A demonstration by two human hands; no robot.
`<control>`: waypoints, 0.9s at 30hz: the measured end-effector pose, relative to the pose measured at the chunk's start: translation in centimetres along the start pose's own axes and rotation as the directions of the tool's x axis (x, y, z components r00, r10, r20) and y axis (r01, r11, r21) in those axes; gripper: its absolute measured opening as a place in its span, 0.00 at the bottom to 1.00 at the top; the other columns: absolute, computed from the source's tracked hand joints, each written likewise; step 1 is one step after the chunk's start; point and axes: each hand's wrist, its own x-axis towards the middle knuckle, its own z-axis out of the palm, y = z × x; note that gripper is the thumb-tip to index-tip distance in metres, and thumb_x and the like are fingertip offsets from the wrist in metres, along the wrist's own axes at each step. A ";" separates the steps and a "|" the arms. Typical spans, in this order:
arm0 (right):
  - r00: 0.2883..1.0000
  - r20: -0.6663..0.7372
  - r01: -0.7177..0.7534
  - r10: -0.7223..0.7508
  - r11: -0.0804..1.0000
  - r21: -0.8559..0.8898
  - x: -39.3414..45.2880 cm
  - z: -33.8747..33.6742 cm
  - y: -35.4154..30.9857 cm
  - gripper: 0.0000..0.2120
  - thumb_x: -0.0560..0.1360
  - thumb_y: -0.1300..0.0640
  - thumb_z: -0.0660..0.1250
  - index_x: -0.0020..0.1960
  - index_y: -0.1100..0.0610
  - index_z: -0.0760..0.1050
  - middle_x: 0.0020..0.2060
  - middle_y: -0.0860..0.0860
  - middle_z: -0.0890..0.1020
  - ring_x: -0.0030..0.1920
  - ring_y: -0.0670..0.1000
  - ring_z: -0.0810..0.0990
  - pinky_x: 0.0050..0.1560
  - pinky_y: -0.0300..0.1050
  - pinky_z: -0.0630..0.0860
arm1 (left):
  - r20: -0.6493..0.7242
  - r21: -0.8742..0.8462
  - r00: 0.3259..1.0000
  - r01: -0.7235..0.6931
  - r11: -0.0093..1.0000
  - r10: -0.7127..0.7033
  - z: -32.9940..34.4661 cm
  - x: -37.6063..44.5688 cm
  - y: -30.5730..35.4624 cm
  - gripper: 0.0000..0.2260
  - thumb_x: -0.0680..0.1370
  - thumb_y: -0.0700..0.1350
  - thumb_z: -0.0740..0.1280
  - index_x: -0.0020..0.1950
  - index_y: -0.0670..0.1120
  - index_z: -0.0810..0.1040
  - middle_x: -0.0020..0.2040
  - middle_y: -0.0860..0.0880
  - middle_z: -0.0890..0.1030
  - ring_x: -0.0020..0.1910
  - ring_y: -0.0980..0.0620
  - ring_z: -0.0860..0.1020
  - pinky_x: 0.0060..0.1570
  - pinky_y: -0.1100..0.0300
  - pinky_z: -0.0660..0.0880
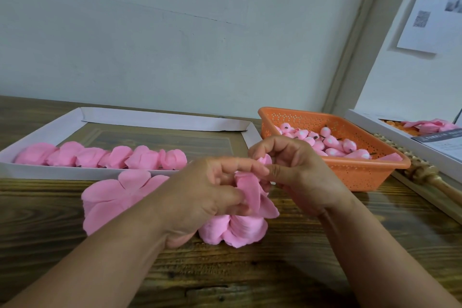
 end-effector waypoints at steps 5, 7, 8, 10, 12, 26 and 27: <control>0.999 -0.035 -0.013 0.013 1.000 0.005 0.0 0.0 0.2 0.06 0.66 0.67 0.69 0.40 0.59 0.77 0.33 0.56 0.76 0.29 0.52 0.72 0.30 0.40 0.72 | -0.006 0.017 1.000 -0.011 1.000 0.012 -0.4 -0.1 0.2 0.17 0.72 0.25 0.66 0.35 0.48 0.77 0.43 0.41 0.83 0.44 0.46 0.84 0.41 0.60 0.81; 0.999 -0.042 -0.015 0.015 1.000 0.017 0.0 -0.1 0.0 0.05 0.66 0.67 0.68 0.41 0.61 0.76 0.32 0.54 0.77 0.29 0.51 0.73 0.30 0.39 0.72 | 0.030 -0.053 0.999 -0.014 0.999 0.016 -0.6 -0.2 0.3 0.18 0.74 0.26 0.65 0.33 0.48 0.76 0.47 0.38 0.83 0.47 0.42 0.84 0.40 0.60 0.80; 0.999 -0.042 -0.012 0.013 1.000 0.022 -0.1 -0.1 0.0 0.05 0.66 0.67 0.68 0.41 0.62 0.75 0.32 0.54 0.77 0.29 0.51 0.73 0.29 0.39 0.73 | 0.043 -0.079 0.999 -0.014 0.997 0.017 -0.7 -0.2 0.3 0.17 0.74 0.28 0.65 0.32 0.48 0.76 0.48 0.37 0.83 0.48 0.41 0.84 0.41 0.59 0.81; 0.999 -0.039 -0.001 0.003 0.999 0.034 -0.1 -0.1 -0.2 0.05 0.66 0.67 0.68 0.41 0.63 0.75 0.32 0.54 0.77 0.29 0.52 0.73 0.29 0.39 0.73 | 0.058 -0.135 0.998 -0.004 0.991 0.012 -1.0 -0.3 0.4 0.13 0.71 0.32 0.66 0.31 0.48 0.76 0.47 0.36 0.81 0.50 0.39 0.83 0.42 0.57 0.81; 0.999 -0.035 0.004 -0.003 0.999 0.040 -0.1 -0.1 -0.3 0.05 0.66 0.67 0.68 0.41 0.63 0.75 0.32 0.55 0.77 0.30 0.52 0.73 0.29 0.39 0.73 | 0.078 -0.160 0.997 0.010 0.987 0.002 -1.4 -0.4 0.6 0.10 0.70 0.34 0.66 0.33 0.47 0.76 0.45 0.37 0.81 0.51 0.38 0.82 0.43 0.56 0.81; 1.000 -0.023 0.010 -0.009 0.999 0.035 -0.1 0.1 -0.4 0.04 0.66 0.68 0.68 0.40 0.63 0.75 0.31 0.53 0.77 0.29 0.51 0.72 0.29 0.39 0.72 | 0.074 -0.124 0.997 -0.005 0.992 0.015 -1.7 -0.2 0.6 0.19 0.68 0.37 0.68 0.56 0.45 0.68 0.33 0.45 0.83 0.48 0.41 0.84 0.45 0.56 0.82; 1.000 -0.023 0.013 -0.012 0.999 0.040 -0.2 0.1 -0.4 0.04 0.66 0.68 0.68 0.40 0.63 0.75 0.32 0.54 0.77 0.29 0.52 0.72 0.29 0.39 0.72 | 0.066 -0.141 0.998 -0.002 0.990 0.012 -1.7 -0.1 0.6 0.19 0.68 0.37 0.67 0.57 0.45 0.68 0.36 0.44 0.84 0.47 0.41 0.84 0.44 0.57 0.82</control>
